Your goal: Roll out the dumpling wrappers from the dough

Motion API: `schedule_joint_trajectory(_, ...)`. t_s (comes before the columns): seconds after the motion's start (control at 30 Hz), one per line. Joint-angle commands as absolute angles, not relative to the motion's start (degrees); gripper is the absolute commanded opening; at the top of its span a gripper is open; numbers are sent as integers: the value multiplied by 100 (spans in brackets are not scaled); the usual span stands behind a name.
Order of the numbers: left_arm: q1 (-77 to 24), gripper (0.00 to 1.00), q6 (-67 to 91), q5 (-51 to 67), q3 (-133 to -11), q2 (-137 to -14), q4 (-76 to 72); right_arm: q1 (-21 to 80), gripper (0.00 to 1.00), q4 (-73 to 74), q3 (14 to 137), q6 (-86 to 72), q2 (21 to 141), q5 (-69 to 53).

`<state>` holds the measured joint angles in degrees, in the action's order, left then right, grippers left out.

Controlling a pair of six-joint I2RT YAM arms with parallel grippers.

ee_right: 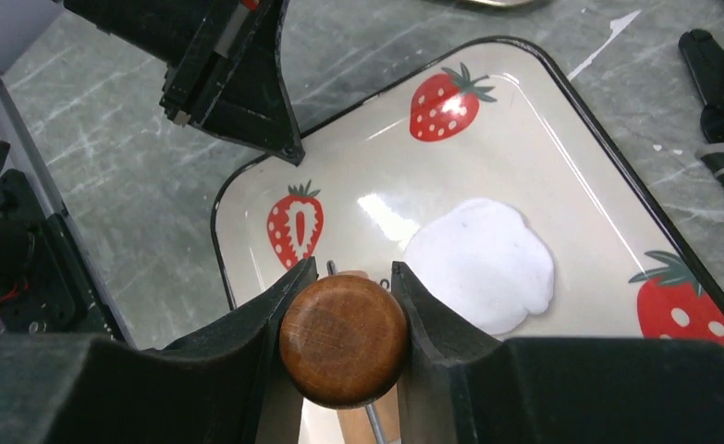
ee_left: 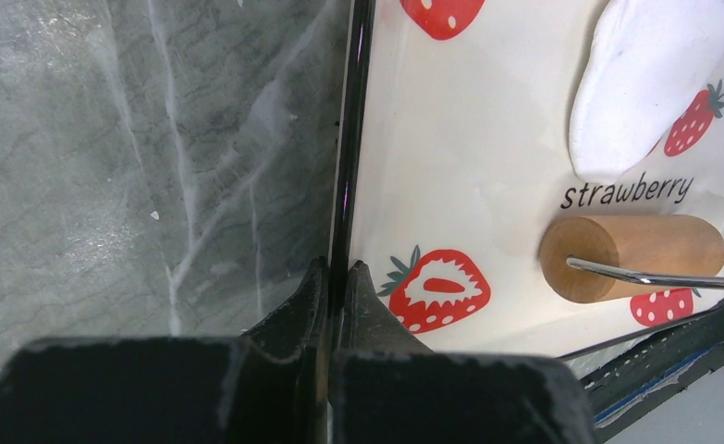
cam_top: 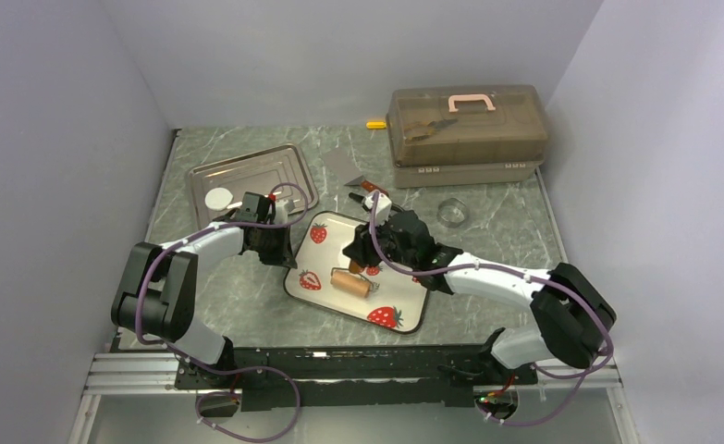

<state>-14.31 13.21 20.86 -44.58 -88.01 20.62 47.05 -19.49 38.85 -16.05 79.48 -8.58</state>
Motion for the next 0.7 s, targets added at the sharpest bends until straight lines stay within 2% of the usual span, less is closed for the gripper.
schedule_joint_trajectory(0.0, -1371, 0, 1277, 1804, -4443, -8709, 1982, 4709, 0, -833, 4497, -1156, 7723, -993)
schedule_joint_trajectory(0.2, -1371, 0, 1283, 1763, -4419, -8631, 1969, 4208, 0, -1257, 5846, -1157, 7759, -2064)
schedule_joint_trajectory(0.33, -1356, 0, 1300, 1744, -4403, -8630, 1921, 4017, 0, -1199, 6109, -842, 8270, -1703)
schedule_joint_trajectory(0.5, -1335, 0, 1268, 1828, -4388, -8613, 1887, 3996, 0, -1159, 5960, -687, 9155, -1561)
schedule_joint_trajectory(0.67, -1318, 0, 1279, 1833, -4333, -8520, 1846, 4149, 0, -1301, 4943, -850, 9085, -1208)
